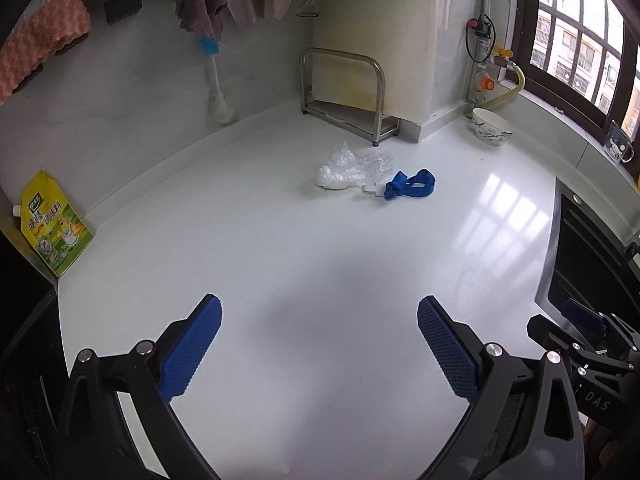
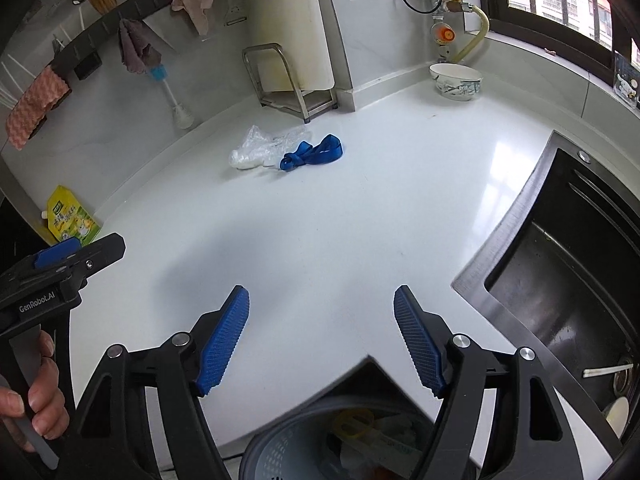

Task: Collect trash
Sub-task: 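Lift both open tools from the bin back toward the counter, then close the right tool on the blue strap while the left tool grasps the clear bag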

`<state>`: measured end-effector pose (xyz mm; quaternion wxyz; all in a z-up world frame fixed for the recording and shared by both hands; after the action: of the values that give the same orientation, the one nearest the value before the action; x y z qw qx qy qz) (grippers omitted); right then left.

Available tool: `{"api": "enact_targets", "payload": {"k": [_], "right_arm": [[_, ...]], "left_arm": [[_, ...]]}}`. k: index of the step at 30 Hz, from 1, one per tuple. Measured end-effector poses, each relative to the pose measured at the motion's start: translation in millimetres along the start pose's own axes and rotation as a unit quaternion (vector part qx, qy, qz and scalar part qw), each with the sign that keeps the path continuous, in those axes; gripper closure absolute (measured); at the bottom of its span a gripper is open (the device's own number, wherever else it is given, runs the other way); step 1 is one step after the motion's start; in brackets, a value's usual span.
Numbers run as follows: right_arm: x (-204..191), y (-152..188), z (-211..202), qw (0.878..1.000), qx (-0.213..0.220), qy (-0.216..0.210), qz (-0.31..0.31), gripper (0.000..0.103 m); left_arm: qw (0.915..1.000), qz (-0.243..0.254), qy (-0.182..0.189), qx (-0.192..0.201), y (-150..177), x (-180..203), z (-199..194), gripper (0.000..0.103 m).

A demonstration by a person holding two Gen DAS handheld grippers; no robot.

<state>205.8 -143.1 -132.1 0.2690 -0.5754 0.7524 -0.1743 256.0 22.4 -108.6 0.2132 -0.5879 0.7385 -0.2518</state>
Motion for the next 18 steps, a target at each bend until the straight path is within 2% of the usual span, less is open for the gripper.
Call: {"api": "enact_targets", "payload": {"k": [9, 18], "right_arm": [[-14, -43, 58, 1.000, -0.006, 0.014, 0.017, 0.031], [-12, -85, 121, 0.998, -0.017, 0.050, 0.024, 0.031]], "left_arm": [[0.9999, 0.012, 0.009, 0.000, -46, -24, 56, 0.006], [0.9996, 0.020, 0.019, 0.008, -83, -30, 119, 0.006]]}}
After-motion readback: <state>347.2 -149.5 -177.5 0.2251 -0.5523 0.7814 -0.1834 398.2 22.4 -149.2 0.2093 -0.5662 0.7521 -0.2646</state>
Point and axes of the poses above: each gripper's, at about its wrist camera, not at the fingertips, and z roughly the way its jaws point, x to its right, y to its underside, the point moved 9 cm from there along z, roughly the way its jaws point, and after that the axes turned 2 degrees about -z, right-handed, at the moved point
